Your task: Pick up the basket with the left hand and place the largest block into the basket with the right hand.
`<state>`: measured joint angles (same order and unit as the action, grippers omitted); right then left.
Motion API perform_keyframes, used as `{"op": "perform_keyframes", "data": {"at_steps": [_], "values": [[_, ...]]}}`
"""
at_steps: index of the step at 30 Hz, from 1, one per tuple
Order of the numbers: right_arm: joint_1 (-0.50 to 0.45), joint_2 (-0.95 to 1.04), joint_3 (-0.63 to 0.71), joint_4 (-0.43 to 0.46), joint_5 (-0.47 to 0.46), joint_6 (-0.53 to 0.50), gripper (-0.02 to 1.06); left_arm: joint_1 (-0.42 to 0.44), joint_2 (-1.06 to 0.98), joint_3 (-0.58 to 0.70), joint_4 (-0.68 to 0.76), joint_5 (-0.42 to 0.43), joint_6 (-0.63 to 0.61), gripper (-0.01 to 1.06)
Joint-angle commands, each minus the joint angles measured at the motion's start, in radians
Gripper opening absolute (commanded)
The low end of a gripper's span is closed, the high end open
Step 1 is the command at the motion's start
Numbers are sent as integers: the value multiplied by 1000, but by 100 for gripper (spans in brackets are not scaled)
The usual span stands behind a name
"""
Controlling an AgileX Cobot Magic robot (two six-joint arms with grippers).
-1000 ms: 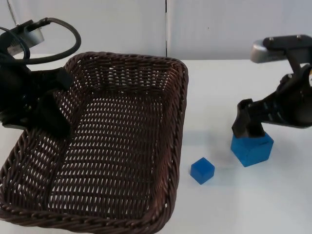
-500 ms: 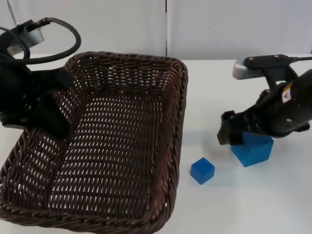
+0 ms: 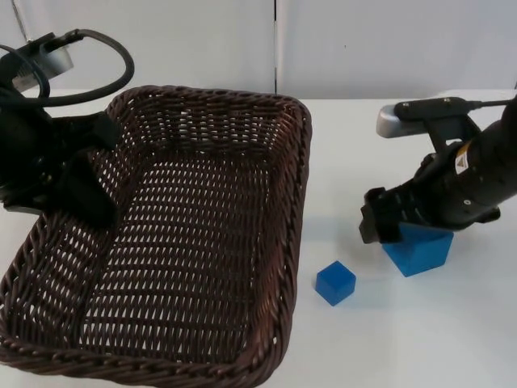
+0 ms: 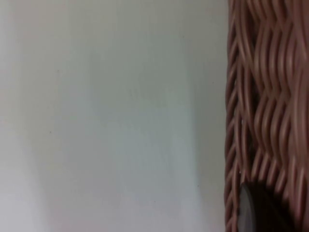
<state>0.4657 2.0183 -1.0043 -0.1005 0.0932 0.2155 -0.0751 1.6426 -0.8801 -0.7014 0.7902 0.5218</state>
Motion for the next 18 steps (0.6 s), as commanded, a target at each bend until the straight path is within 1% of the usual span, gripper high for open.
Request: {"op": "perform_keyframes", "data": {"at_steps": [1, 3, 4, 5, 6, 8, 10, 13, 17, 18], "values": [[-6, 2, -5, -6, 17, 2, 73, -5, -16, -1, -22, 5, -4, 0], [-6, 2, -5, -6, 24, 2, 56, -5, -16, -1, -22, 5, -4, 0], [-6, 2, -5, -9, 29, 2, 45, -5, -16, -1, -22, 5, -4, 0], [-6, 2, -5, -9, 34, 2, 37, -5, -16, -1, -22, 5, -4, 0], [-6, 2, -5, -9, 34, 2, 37, -5, -16, -1, -22, 5, -4, 0], [-6, 0, -5, -5, 41, 2, 17, -5, -16, -1, -22, 5, -4, 0], [-6, -16, -5, -3, 56, 2, 0, -5, -16, -1, -22, 3, -4, 0], [-6, -54, -5, -3, 80, 2, 0, -5, -16, -1, -22, 3, -4, 0], [-6, -165, -5, -4, 162, 2, 0, -5, -16, -1, -22, 1, -4, 0], [-6, -165, -5, -4, 162, 2, 0, -5, -16, -1, -22, 1, -4, 0]]}}
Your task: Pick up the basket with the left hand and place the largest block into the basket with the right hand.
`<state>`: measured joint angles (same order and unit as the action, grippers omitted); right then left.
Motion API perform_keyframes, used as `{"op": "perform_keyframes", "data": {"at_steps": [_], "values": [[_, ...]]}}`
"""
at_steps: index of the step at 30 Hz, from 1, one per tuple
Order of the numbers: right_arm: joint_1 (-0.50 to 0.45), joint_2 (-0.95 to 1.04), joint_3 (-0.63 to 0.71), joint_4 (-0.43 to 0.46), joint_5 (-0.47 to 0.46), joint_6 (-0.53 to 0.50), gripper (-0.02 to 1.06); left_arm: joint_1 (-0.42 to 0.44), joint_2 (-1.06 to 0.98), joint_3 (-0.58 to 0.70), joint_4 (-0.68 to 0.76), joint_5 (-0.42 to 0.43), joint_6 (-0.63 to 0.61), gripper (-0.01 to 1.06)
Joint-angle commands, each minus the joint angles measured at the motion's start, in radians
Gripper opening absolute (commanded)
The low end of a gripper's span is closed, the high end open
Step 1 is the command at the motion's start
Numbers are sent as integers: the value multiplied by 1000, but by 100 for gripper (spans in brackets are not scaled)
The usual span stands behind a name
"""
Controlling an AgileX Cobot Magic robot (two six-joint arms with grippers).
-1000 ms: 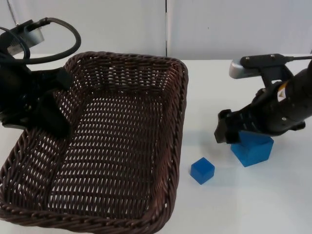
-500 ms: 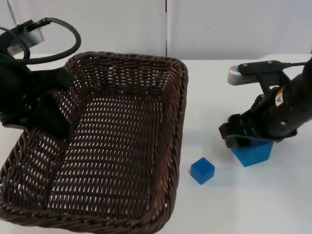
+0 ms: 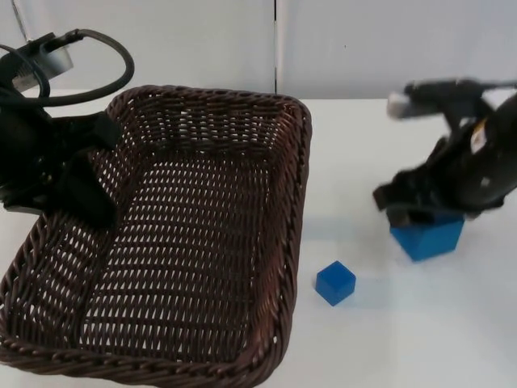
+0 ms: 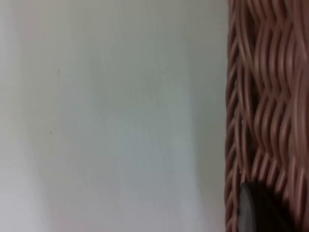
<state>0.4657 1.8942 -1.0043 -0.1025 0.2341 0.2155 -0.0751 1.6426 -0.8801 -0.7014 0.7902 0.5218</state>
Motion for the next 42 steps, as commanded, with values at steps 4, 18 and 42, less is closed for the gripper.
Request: {"op": "perform_keyframes", "data": {"at_steps": [4, 18, 42], "values": [[-6, -181, -5, -4, 126, -5, 0, -5, -16, -1, -22, 1, -4, 0], [-6, -530, -5, -27, 309, -7, 0, -5, -16, -1, -22, -9, -4, 0], [-3, -573, -5, -27, 320, -7, 0, -5, -16, -1, -26, -9, -4, 0]]}}
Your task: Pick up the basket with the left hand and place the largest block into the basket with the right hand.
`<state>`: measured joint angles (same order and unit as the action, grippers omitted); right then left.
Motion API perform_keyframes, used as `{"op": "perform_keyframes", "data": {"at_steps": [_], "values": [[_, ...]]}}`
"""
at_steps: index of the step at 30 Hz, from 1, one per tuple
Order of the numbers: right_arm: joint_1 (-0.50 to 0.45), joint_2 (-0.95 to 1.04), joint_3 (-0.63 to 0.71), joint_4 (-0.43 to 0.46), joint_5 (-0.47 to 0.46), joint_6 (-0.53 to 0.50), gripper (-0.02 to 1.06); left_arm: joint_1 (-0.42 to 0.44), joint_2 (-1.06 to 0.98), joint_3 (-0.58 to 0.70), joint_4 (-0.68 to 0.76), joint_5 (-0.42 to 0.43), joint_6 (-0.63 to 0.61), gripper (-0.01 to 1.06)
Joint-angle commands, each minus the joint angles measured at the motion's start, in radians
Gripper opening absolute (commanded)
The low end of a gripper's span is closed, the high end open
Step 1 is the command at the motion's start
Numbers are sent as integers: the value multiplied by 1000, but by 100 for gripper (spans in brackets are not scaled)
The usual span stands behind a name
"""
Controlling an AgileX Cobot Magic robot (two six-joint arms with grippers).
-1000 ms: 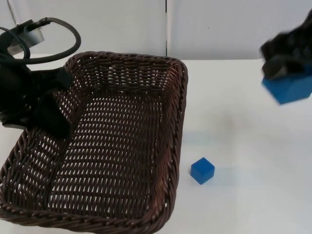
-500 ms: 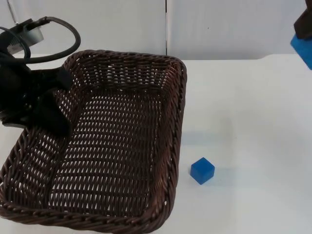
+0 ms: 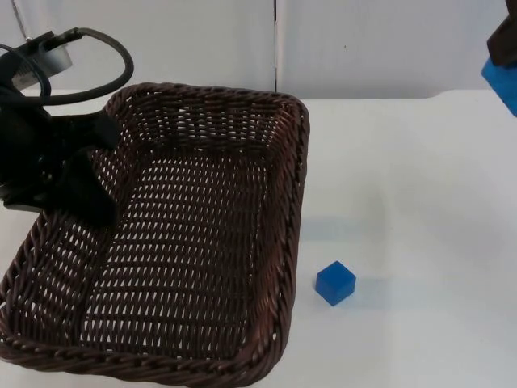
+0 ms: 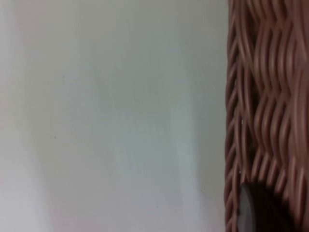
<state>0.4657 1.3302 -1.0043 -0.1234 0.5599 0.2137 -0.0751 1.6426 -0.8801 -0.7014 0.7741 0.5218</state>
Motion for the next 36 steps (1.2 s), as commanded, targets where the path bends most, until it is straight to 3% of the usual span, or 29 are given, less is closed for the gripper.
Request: {"op": "perform_keyframes", "data": {"at_steps": [1, 6, 14, 17, 23, 36], "values": [[-3, -9, -5, -6, -11, -5, 0, -5, -16, -1, -26, 7, -4, 0], [23, -9, -5, 6, -43, -42, 0, -5, -16, -1, -26, 7, -4, 0], [201, -7, -7, -4, -172, -76, 0, -5, -16, -1, -26, 7, -4, 0], [243, 5, -31, -4, -165, -76, 0, -5, -16, -1, -26, 7, -4, 0], [333, 115, -162, -4, -67, -76, 0, -5, -16, -1, -28, 7, -4, 0], [418, 430, -376, -4, -66, -76, 0, -5, -16, -1, -32, 5, -4, 0]]}}
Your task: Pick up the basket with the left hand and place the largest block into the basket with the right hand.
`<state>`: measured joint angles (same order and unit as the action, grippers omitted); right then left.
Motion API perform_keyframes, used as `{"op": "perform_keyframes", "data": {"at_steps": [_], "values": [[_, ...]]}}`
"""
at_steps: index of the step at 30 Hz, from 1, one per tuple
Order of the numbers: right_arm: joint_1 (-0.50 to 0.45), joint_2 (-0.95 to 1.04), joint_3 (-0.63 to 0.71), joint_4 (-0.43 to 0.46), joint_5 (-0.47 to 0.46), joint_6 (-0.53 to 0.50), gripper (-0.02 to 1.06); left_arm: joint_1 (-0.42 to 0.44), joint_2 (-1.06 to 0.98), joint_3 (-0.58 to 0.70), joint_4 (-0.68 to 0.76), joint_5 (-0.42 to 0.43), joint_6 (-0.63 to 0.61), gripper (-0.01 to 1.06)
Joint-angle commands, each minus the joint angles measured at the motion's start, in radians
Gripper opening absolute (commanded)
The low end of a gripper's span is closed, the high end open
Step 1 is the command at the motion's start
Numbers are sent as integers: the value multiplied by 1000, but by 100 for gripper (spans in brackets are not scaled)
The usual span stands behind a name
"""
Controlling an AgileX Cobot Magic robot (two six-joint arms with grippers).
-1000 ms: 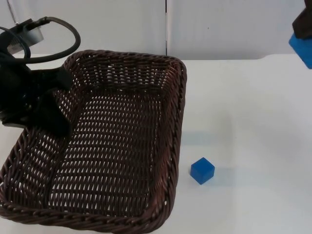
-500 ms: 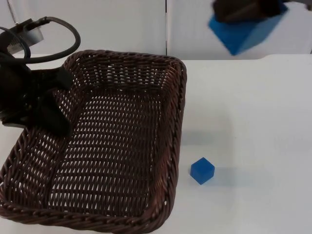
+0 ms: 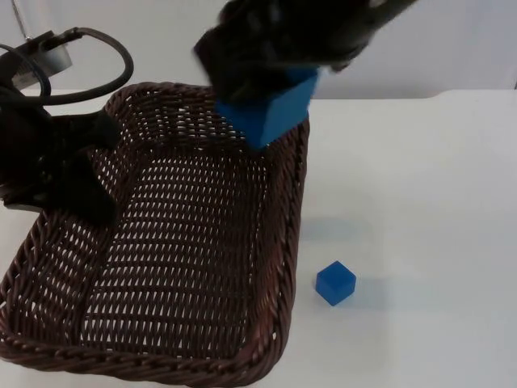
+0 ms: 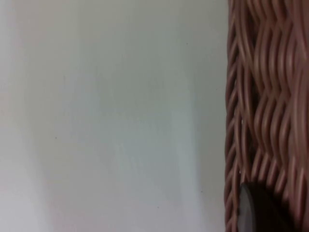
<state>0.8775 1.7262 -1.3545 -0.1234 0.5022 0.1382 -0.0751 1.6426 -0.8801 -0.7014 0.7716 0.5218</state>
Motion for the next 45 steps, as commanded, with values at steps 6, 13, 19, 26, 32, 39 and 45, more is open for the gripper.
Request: {"op": "perform_keyframes", "data": {"at_steps": [6, 13, 19, 26, 32, 39, 45], "values": [[6, 122, -42, -4, -28, 0, 0, -5, -16, -1, -30, 8, -4, 0], [6, 137, -42, -4, -44, 0, 0, -5, -16, -1, -30, 8, -4, 0], [6, 137, -42, -4, -57, 0, 0, -5, -16, -1, -30, 8, -4, 0], [6, 137, -42, -4, -57, 0, 16, -5, -16, -1, -30, 8, -4, 0], [6, 137, -42, -4, -64, 0, 54, -5, -16, -1, -30, 8, -4, 0], [6, 137, -42, -6, -72, 0, 76, -5, -16, -1, -30, 8, -4, 0], [6, 128, -42, -10, -49, 0, 76, -5, -16, -1, -30, 5, -4, 0]]}}
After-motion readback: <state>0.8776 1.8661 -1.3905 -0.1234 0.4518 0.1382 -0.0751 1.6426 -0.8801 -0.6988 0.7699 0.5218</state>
